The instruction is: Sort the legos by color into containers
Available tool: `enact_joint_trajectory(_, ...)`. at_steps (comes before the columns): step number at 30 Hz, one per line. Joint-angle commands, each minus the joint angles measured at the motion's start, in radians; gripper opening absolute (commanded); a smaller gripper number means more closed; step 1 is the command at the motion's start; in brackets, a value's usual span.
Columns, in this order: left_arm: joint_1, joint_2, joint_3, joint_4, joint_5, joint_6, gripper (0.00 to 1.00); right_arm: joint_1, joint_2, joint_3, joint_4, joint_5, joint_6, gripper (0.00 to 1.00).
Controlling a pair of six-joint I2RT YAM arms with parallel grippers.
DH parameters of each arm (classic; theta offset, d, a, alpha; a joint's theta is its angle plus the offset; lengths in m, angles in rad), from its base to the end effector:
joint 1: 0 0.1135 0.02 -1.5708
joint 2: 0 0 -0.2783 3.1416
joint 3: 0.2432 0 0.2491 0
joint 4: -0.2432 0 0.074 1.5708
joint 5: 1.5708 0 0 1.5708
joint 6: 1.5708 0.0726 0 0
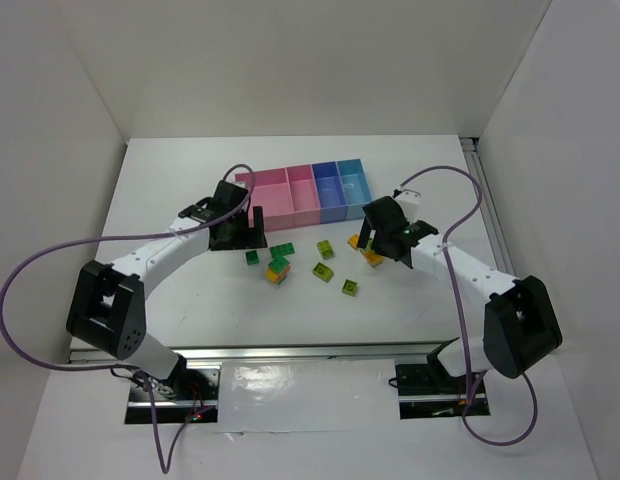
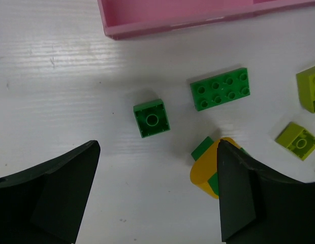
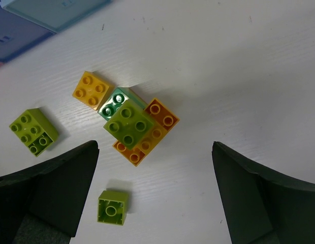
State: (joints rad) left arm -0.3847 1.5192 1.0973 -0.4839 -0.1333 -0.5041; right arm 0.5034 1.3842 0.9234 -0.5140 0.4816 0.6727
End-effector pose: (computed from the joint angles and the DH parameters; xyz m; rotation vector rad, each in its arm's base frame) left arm 0.3196 -0.1190 0.2323 -0.2048 2.4697 -0.2185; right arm 0.2696 0.1101 0.2187 0.3815 2.3652 -0.0811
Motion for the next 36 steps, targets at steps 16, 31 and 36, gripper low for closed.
enact_joint_trajectory(16, 0.024, 0.180, 0.018, 0.022, -0.017, -0.111, 0.75, 0.012, -0.011, 0.028, 0.029, 0.008, -0.004, 1.00)
enact_joint_trajectory(31, -0.026, 0.240, 0.091, -0.030, -0.098, -0.140, 0.25, 0.021, 0.013, 0.065, 0.009, 0.008, -0.015, 1.00)
enact_joint_trajectory(36, -0.026, 0.173, 0.234, -0.131, -0.080, -0.071, 0.21, 0.021, 0.013, 0.055, 0.019, 0.017, -0.033, 1.00)
